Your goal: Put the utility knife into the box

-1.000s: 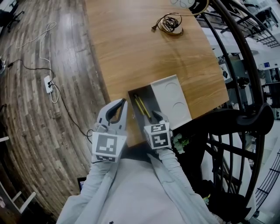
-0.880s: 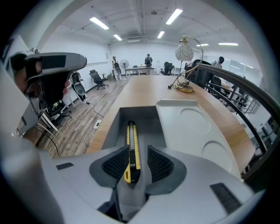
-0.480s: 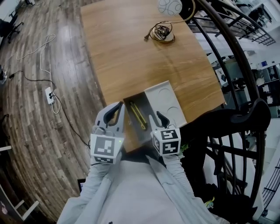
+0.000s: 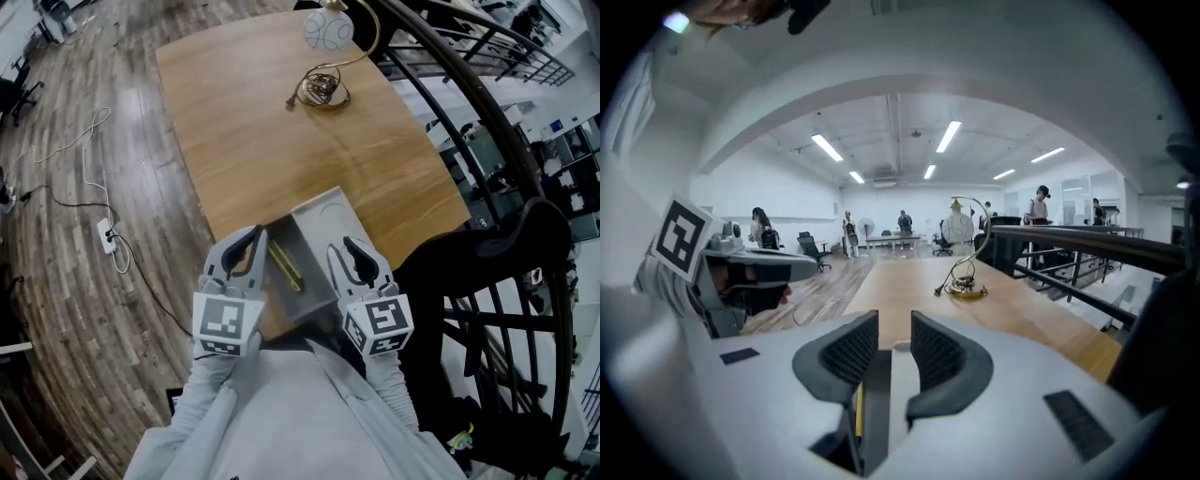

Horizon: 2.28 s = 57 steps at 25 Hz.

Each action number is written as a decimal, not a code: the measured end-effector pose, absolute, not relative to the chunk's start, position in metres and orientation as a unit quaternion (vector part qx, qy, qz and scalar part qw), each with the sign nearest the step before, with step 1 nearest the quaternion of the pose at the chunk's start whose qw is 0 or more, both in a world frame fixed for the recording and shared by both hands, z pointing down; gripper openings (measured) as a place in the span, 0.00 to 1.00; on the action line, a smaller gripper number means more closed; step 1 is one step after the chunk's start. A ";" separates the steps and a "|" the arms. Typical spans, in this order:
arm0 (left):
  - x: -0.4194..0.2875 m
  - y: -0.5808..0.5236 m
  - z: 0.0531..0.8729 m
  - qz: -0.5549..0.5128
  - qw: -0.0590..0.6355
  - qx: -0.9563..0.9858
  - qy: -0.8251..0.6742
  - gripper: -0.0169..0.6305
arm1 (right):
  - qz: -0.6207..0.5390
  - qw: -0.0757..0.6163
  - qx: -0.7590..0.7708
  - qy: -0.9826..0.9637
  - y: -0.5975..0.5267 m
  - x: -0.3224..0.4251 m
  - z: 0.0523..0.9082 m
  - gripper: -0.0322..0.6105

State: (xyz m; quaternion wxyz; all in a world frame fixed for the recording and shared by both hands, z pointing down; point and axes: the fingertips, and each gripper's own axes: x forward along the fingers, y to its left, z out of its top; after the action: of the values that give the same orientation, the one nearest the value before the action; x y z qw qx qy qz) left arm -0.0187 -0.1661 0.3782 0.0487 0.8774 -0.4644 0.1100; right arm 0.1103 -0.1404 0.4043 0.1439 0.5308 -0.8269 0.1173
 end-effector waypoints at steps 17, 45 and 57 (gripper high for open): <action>0.040 -0.158 0.355 0.079 0.052 0.906 -0.412 0.05 | 0.031 0.005 0.577 -0.816 -0.110 0.185 0.317 0.08; 0.038 -0.156 0.364 0.089 0.059 0.911 -0.398 0.05 | 0.031 -0.005 0.590 -0.807 -0.105 0.179 0.321 0.08; 0.034 -0.153 0.367 0.089 0.063 0.909 -0.403 0.05 | 0.039 0.009 0.580 -0.813 -0.104 0.173 0.330 0.08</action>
State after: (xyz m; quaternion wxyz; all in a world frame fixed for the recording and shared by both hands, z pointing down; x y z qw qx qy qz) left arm 0.0344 -0.1531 0.3675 0.0633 0.9088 -0.4028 0.0887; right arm 0.1732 -0.1036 0.3299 0.0090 0.5804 -0.8133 0.0388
